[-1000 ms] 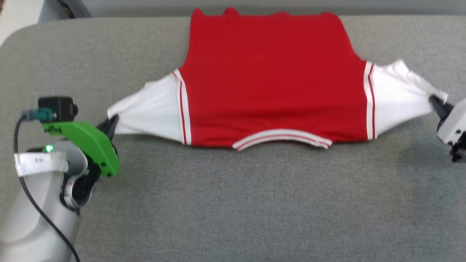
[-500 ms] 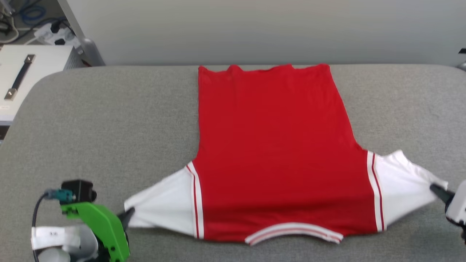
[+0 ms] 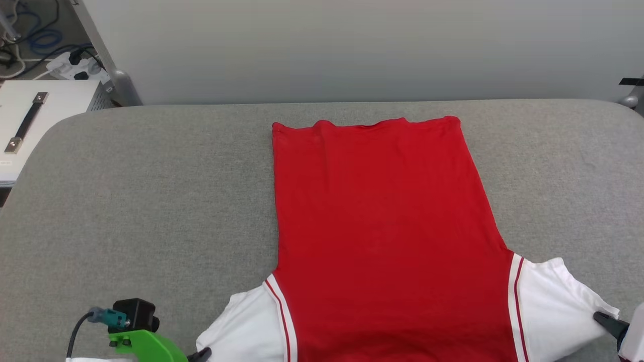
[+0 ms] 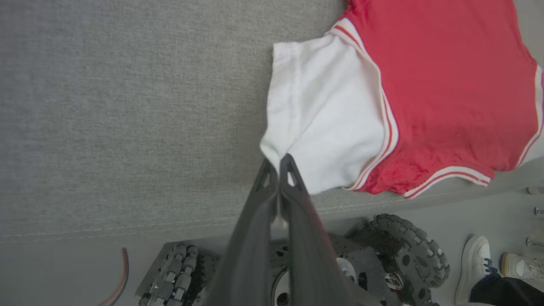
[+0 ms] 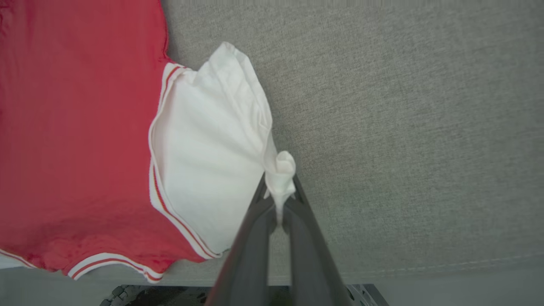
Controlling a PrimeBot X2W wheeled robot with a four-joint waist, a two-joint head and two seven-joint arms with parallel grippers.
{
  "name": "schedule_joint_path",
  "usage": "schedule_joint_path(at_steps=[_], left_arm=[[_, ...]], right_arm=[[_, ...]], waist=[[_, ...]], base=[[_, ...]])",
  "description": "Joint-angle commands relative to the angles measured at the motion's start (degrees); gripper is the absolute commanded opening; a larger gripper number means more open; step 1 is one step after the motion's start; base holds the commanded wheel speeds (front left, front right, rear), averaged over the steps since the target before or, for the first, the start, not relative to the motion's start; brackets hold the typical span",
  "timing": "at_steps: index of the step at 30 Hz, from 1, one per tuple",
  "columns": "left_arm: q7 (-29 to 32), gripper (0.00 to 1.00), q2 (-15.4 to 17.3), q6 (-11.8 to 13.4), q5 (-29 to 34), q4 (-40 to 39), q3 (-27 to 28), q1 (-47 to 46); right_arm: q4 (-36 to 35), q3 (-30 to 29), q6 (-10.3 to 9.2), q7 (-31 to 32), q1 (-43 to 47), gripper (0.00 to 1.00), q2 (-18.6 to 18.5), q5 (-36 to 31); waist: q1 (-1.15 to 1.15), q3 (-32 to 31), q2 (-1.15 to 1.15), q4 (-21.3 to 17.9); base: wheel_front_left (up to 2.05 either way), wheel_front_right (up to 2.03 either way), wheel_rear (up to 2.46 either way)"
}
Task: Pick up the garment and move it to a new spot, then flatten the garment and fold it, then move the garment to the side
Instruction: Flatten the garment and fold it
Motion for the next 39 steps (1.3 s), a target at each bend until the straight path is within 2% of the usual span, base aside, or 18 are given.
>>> schedule_joint_path(at_steps=[1,2,3,4,5,8,12,16,20,31,39], left_arm=[[0.36,0.00,0.52,0.55,0.46,-0.58,-0.09,-0.35],[0.56,0.00,0.57,0.74,0.76,-0.98,-0.29,-0.68],[0.81,0.00,0.62,0.89,1.31,-1.57,-0.75,-1.15],[1.04,0.00,0.46,1.06,1.69,-2.21,-1.22,-1.61],[1.26,0.00,0.29,1.12,1.93,-2.79,-1.64,-2.00],[2.12,0.00,0.11,1.57,2.79,-5.17,-2.66,-3.26],[3.84,0.00,1.39,2.52,4.72,-8.87,-3.49,-4.57],[5.18,0.00,2.24,3.27,6.09,-13.75,-3.89,-6.08],[5.84,0.00,2.49,3.33,7.28,-17.25,-4.69,-7.53],[5.09,0.00,0.86,1.43,9.77,-20.19,-8.05,-11.59],[4.13,0.00,-0.67,0.18,10.19,-19.63,-9.68,-13.54]], right_arm=[[-1.06,-0.49,-0.10,0.56,0.13,0.00,0.41,-0.55],[-1.64,-0.77,-0.10,0.93,-0.06,0.00,0.70,-0.71],[-2.50,-0.88,-0.10,1.29,-0.29,0.16,0.75,-1.05],[-3.44,-0.87,-0.10,1.52,-0.52,0.41,0.56,-1.43],[-4.10,-0.73,-0.10,1.79,-0.75,1.00,0.33,-1.67],[-6.83,-0.11,-0.10,3.14,-2.28,1.00,-0.66,-1.30],[-11.04,0.77,-0.10,5.84,-5.94,1.00,-2.18,-0.34],[-15.24,1.91,-0.10,10.71,-12.40,1.00,-3.72,0.11],[-16.03,2.96,-0.10,15.07,-20.79,1.00,-4.55,-0.95],[-3.47,5.64,-0.10,22.16,-46.25,1.00,-7.39,-8.10],[5.97,9.41,-0.10,23.24,-57.60,1.00,-10.37,-13.33]], waist=[[0.01,1.02,0.00,0.13],[0.01,1.39,0.00,0.22],[0.01,2.00,0.00,0.39],[0.01,2.78,0.00,0.58],[0.01,3.37,0.00,0.75],[0.01,5.97,0.00,1.47],[0.01,9.70,0.00,2.80],[0.01,14.75,0.00,4.87],[0.01,19.53,0.00,7.29],[0.01,30.44,0.00,14.34],[0.01,34.58,0.00,17.50]], base=[[0.00,0.00,0.00],[0.00,0.00,0.00],[0.00,0.00,0.00],[0.00,0.00,0.00],[0.00,0.00,0.00],[0.00,0.00,0.00],[0.00,0.00,0.00],[0.00,0.00,0.00],[0.00,0.00,0.00],[0.00,0.00,0.00],[0.00,0.00,0.00]])
